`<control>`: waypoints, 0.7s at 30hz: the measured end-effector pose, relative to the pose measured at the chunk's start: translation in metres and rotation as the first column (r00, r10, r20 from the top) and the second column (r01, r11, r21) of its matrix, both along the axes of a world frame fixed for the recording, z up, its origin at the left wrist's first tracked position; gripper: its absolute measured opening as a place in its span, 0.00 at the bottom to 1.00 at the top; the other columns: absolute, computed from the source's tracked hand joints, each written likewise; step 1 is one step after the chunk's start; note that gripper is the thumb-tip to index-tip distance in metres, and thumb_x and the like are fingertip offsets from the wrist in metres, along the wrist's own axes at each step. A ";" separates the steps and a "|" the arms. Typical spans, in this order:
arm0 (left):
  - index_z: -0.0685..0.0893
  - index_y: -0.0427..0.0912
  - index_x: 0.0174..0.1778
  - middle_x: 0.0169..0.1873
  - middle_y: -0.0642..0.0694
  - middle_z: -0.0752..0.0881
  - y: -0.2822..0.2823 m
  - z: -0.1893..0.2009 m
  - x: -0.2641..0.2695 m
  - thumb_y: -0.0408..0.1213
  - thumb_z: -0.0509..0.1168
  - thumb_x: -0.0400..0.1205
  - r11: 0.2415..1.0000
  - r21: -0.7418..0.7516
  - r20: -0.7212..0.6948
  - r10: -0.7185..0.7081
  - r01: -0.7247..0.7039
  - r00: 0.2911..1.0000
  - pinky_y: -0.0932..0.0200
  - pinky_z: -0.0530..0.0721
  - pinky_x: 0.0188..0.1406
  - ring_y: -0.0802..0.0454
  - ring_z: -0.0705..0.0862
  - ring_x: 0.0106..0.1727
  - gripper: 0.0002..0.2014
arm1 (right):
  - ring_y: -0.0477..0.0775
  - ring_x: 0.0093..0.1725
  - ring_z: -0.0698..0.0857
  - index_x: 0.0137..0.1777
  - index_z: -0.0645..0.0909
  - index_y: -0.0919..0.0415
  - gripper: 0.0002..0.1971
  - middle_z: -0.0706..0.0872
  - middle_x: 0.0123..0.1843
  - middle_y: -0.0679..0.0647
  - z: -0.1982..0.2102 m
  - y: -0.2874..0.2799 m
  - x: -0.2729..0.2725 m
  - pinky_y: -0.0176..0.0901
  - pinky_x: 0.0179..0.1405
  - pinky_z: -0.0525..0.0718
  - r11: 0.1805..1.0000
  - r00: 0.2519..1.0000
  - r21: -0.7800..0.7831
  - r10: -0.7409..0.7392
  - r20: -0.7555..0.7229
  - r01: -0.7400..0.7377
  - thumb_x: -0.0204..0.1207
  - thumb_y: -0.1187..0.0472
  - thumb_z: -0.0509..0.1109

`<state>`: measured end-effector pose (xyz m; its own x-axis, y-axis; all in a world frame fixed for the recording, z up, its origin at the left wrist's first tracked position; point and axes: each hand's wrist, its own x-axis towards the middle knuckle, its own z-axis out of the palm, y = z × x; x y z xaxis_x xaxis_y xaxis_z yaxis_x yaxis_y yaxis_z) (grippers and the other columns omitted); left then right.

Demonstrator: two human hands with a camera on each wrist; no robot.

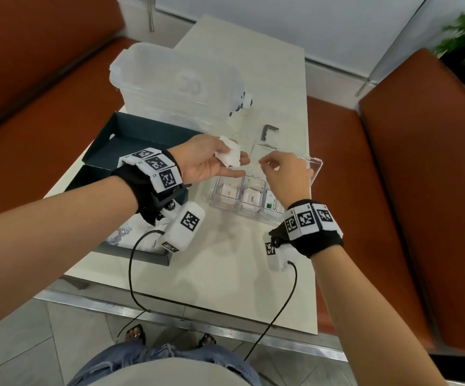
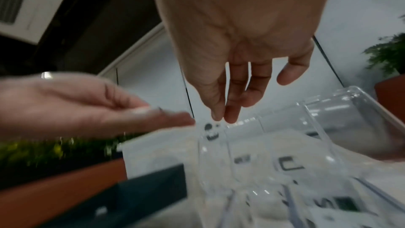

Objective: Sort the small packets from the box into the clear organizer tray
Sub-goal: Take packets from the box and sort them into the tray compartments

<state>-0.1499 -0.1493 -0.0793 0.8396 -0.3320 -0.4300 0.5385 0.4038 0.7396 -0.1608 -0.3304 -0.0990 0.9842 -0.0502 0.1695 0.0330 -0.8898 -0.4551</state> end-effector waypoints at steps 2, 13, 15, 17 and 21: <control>0.73 0.29 0.68 0.60 0.30 0.84 -0.007 0.000 -0.002 0.23 0.53 0.88 0.998 0.050 0.063 -0.036 0.032 0.997 0.42 0.90 0.48 0.40 0.89 0.54 0.13 | 0.51 0.47 0.84 0.56 0.86 0.52 0.09 0.87 0.45 0.48 0.014 0.000 -0.003 0.56 0.58 0.81 0.971 1.000 0.239 0.019 0.018 -0.023 0.80 0.58 0.66; 0.87 0.39 0.48 0.42 0.43 0.90 -0.046 -0.005 -0.014 0.25 0.78 0.72 0.951 0.273 0.324 0.049 -0.143 0.945 0.65 0.87 0.39 0.54 0.90 0.42 0.12 | 0.44 0.32 0.82 0.49 0.85 0.60 0.06 0.87 0.37 0.51 0.036 -0.035 -0.019 0.35 0.34 0.81 0.741 0.988 0.671 0.073 -0.133 0.036 0.74 0.64 0.76; 0.87 0.40 0.47 0.42 0.44 0.90 -0.053 -0.006 -0.014 0.27 0.78 0.72 0.946 0.283 0.321 0.061 -0.158 0.945 0.66 0.86 0.38 0.55 0.90 0.41 0.10 | 0.45 0.33 0.82 0.49 0.86 0.61 0.05 0.88 0.37 0.52 0.037 -0.045 -0.021 0.35 0.35 0.81 0.712 0.988 0.701 0.081 -0.134 0.037 0.74 0.66 0.76; 0.87 0.40 0.46 0.41 0.45 0.90 -0.061 -0.006 -0.013 0.27 0.78 0.72 0.949 0.279 0.313 0.053 -0.145 0.948 0.67 0.86 0.37 0.55 0.89 0.40 0.10 | 0.45 0.33 0.83 0.49 0.86 0.62 0.05 0.88 0.38 0.53 0.037 -0.055 -0.023 0.36 0.36 0.82 0.694 0.986 0.719 0.087 -0.140 0.041 0.74 0.67 0.76; 0.87 0.39 0.46 0.44 0.43 0.90 -0.078 -0.001 -0.014 0.28 0.77 0.73 0.972 0.220 0.260 0.020 -0.079 0.965 0.67 0.86 0.35 0.54 0.89 0.41 0.08 | 0.44 0.33 0.82 0.51 0.87 0.63 0.06 0.88 0.39 0.54 0.036 -0.076 -0.020 0.37 0.37 0.82 0.658 0.981 0.751 0.106 -0.160 0.051 0.75 0.67 0.74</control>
<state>-0.1636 -0.2269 -0.0802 0.9436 -0.2059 -0.2594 0.3044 0.2306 0.9242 -0.1807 -0.4066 -0.0633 0.9947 -0.0552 -0.0865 -0.0975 -0.2432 -0.9651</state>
